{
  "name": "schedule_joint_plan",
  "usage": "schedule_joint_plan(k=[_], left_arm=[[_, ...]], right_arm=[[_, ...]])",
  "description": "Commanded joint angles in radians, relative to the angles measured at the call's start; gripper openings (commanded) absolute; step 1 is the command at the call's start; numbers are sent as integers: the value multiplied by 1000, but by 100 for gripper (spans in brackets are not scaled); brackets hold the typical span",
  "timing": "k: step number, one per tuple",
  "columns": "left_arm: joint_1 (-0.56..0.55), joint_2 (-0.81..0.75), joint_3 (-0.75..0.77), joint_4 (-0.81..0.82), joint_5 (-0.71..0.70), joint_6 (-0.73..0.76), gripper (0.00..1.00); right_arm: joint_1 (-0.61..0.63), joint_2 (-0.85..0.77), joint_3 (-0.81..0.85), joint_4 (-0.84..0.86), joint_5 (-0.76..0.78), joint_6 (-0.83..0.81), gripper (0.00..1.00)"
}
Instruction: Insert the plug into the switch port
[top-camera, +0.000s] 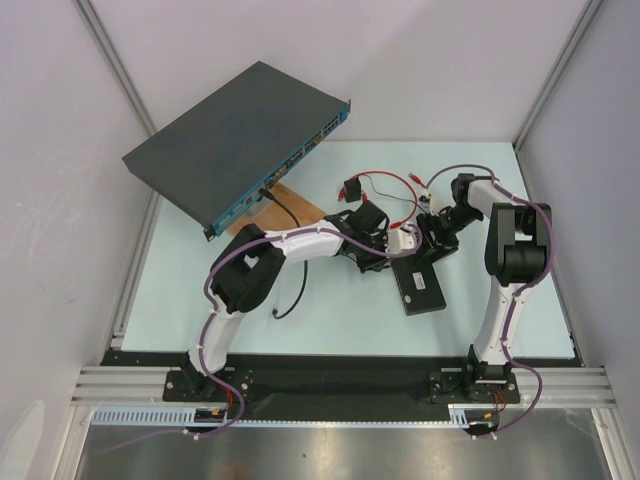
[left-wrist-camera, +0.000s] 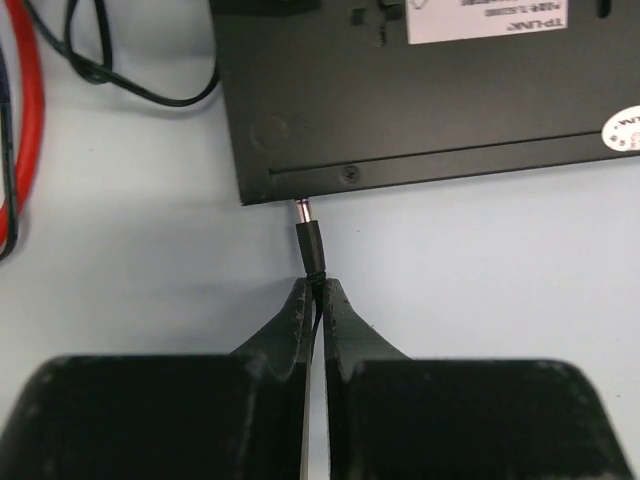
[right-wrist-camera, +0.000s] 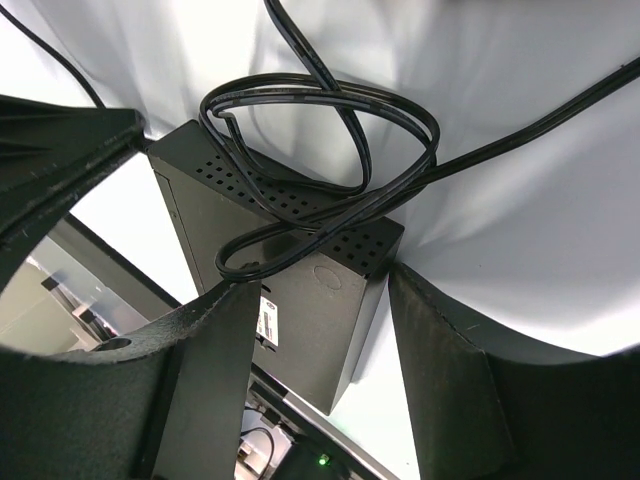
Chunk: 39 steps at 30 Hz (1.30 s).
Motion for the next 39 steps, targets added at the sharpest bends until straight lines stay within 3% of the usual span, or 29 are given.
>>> schedule_joint_plan(k=[1,39], left_arm=[[25,-32,-3,52,-21,-34,4],[32,-50,-14,68,125,30,5]], right_arm=[[6,26,21,26,-3,-29,59],[7,53,43,14,-21,-16,61]])
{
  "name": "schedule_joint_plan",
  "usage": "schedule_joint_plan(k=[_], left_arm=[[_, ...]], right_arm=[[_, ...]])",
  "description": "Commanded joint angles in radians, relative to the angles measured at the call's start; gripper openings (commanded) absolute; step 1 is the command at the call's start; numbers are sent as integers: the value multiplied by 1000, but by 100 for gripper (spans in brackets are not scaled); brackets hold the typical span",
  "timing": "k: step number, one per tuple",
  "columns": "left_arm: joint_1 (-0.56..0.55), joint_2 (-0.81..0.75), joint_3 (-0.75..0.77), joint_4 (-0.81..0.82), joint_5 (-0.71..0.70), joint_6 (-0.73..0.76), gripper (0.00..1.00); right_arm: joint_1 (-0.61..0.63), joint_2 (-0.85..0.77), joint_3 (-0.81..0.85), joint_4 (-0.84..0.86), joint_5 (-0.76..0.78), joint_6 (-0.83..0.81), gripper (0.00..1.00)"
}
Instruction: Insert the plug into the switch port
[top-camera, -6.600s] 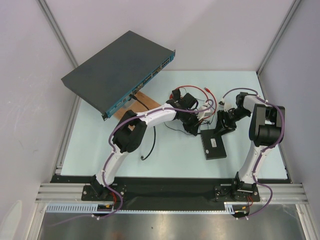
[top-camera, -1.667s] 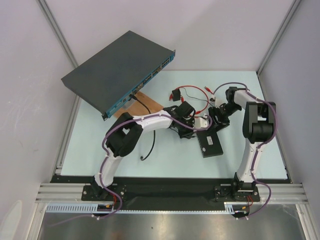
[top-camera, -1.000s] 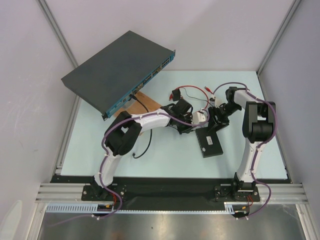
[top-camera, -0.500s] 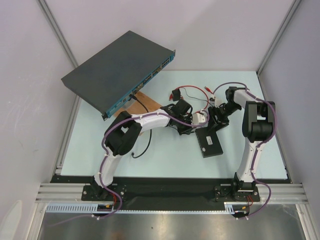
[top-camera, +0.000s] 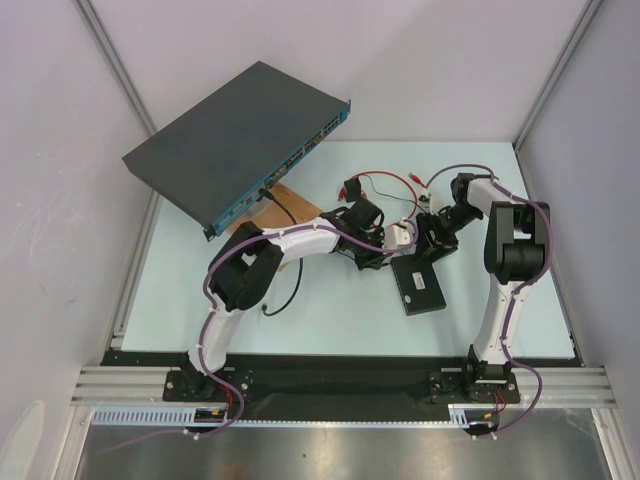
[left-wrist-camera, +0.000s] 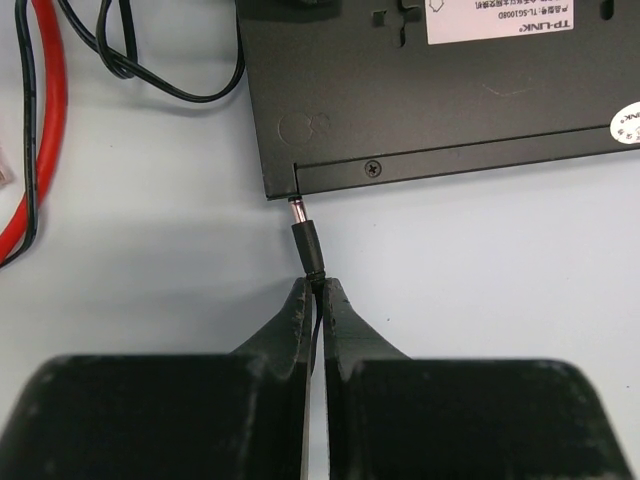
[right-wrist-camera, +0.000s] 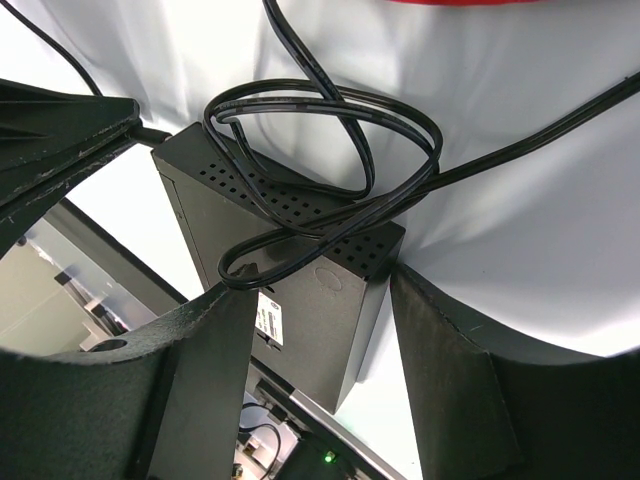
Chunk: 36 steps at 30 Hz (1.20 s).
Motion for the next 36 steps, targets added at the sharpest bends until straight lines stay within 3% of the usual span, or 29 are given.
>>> schedule_joint_plan(k=[1,36], left_arm=[[3,-53,-6,42,68,34,5],[14,-80,-54,155,48,-33,6]], right_arm=[[8,29,16,42,-6,-16,61],[8,31,12,32,-11,-30,62]])
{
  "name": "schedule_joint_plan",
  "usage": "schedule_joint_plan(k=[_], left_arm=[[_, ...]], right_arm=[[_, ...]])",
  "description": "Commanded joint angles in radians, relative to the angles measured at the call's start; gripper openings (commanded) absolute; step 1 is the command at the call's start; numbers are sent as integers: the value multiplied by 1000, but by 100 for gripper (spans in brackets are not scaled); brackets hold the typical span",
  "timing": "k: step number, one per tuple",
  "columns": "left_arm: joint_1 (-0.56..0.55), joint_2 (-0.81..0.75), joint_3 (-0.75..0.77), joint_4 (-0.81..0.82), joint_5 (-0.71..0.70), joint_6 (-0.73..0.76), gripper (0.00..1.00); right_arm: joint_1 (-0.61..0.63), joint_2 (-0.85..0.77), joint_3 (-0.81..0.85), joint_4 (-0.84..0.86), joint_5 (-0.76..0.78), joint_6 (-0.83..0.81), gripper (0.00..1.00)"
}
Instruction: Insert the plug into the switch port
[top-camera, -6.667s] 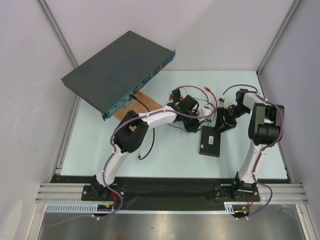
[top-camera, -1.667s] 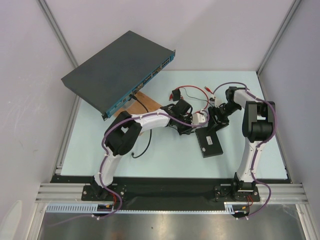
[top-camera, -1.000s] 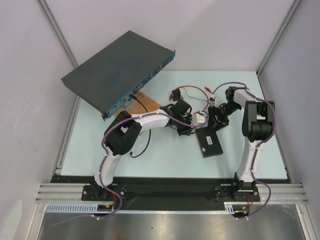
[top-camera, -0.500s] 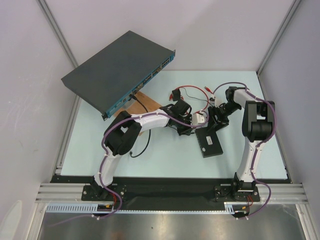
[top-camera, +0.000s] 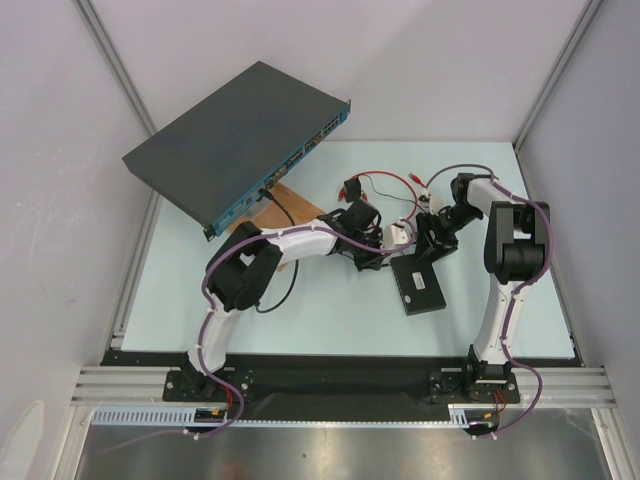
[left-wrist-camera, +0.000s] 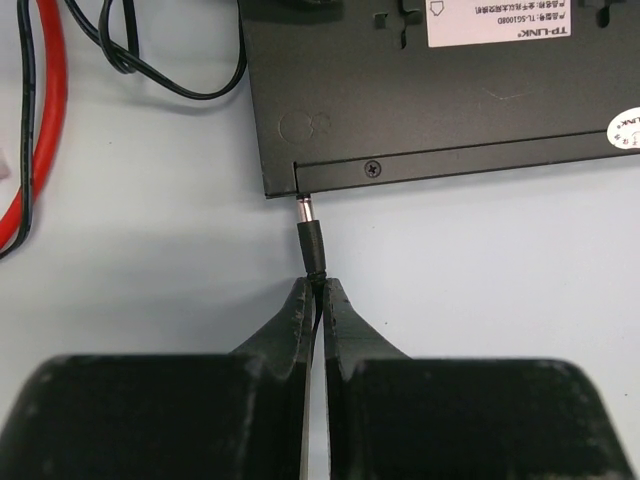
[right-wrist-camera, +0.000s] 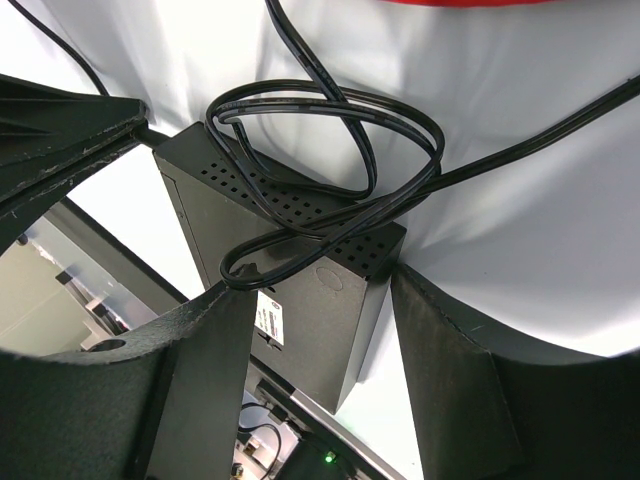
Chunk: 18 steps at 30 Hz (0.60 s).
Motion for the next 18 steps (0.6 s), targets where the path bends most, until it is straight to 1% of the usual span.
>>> schedule_joint_plan(k=[1,7,11,18], left_arm=[[5,-72,-11,96,33,-6,5],[9,-85,-25,116,59,-6,6],[9,-91,-30,110,90,6,6],[9,-79,-22,87,97,26,6]], right_arm=[[9,30,10,33,-7,-29,62],[9,30,13,33,-7,-28,62],[9,35,15,33,-7,-28,62],[9,36,15,35,-12,-22,62]])
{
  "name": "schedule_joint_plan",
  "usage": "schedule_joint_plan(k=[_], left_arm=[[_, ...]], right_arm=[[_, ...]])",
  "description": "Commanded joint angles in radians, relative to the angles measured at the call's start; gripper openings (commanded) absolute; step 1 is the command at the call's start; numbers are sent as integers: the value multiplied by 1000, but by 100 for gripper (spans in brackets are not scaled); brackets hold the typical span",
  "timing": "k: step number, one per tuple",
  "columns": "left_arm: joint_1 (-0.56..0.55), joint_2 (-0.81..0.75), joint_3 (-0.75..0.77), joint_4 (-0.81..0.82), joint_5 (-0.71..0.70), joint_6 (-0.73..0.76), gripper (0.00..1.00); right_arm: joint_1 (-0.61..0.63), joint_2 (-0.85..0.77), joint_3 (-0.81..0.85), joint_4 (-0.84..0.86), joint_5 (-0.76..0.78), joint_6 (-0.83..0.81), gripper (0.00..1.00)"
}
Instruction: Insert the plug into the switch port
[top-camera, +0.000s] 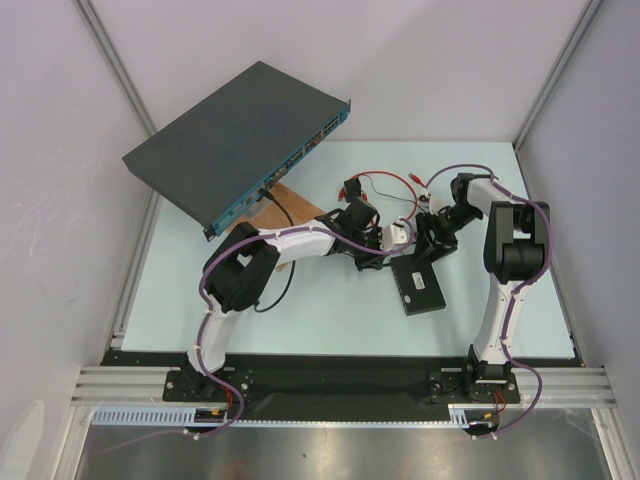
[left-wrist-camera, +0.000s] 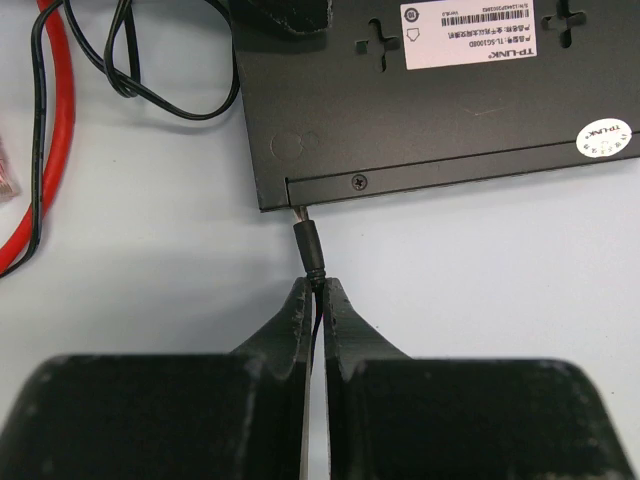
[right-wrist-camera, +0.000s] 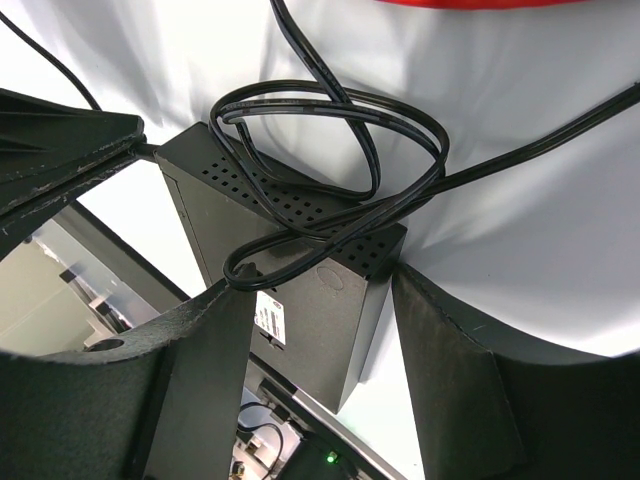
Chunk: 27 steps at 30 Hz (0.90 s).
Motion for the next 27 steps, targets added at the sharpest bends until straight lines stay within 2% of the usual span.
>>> schedule_joint_plan(k=[1,5,13,27], left_arm=[[4,-52,12,38,62,26,6],[4,-27,38,24,53,21,6],[1,31,127,7,42,-25,7],[-27,85,216,-48,7,-22,9]], right_arm=[[9,34,10,38,-7,-22,62],[9,32,10,38,-15,-22,62],[10,31,7,39,-49,-19,54],[53,14,-24,50,-76,-28,51]])
